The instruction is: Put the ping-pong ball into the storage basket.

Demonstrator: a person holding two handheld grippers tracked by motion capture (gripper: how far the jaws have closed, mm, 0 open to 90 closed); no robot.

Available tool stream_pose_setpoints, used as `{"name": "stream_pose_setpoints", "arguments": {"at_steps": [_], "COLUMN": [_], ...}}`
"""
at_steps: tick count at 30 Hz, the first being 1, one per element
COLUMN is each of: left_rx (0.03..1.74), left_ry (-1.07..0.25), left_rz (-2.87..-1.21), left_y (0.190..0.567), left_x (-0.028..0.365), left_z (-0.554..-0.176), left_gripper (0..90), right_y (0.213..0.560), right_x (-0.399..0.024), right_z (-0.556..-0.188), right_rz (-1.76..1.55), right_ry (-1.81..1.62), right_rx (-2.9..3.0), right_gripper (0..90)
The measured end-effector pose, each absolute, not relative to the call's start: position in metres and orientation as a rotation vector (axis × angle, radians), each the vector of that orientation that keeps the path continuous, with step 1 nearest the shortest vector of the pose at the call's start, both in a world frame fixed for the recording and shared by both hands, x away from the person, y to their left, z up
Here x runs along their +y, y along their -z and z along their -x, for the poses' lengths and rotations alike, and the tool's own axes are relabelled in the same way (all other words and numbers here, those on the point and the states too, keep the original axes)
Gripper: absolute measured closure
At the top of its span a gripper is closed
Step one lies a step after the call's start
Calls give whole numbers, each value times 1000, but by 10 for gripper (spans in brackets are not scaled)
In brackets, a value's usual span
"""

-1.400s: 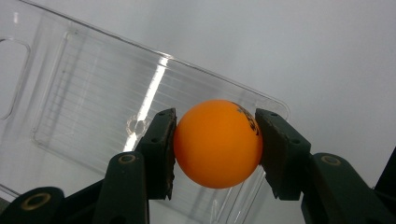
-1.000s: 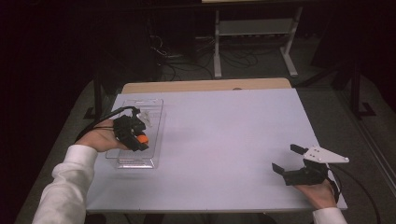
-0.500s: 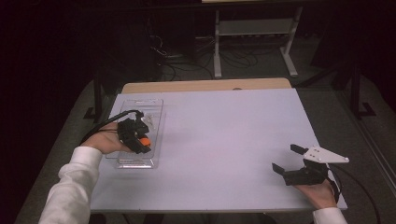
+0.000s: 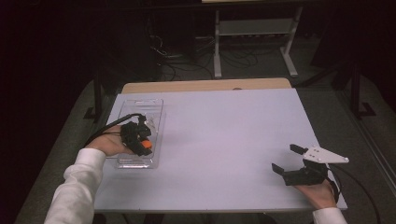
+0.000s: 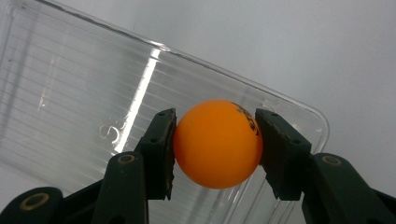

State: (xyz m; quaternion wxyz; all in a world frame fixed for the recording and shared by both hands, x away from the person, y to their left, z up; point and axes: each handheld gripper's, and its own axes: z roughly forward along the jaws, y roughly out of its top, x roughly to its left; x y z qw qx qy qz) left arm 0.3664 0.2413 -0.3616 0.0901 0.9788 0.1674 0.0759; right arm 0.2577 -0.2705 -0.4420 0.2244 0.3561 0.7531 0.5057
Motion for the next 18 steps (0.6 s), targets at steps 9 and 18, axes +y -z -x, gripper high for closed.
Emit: {"name": "stream_pose_setpoints", "arguments": {"at_steps": [9, 18], "left_rx": [504, 494], "left_ry": [-213, -183], "left_rz": [-2924, -2943], "left_y": [367, 375], "left_x": [242, 238], "left_z": [-372, -377], "left_gripper": [505, 504], "right_y": [442, 442], "right_x": [-271, -272], "right_z": [-258, -258], "right_rz": [-984, -985], "right_ry": [-1395, -1395], "right_rx": [2079, 2076], "right_gripper": [0, 0]}}
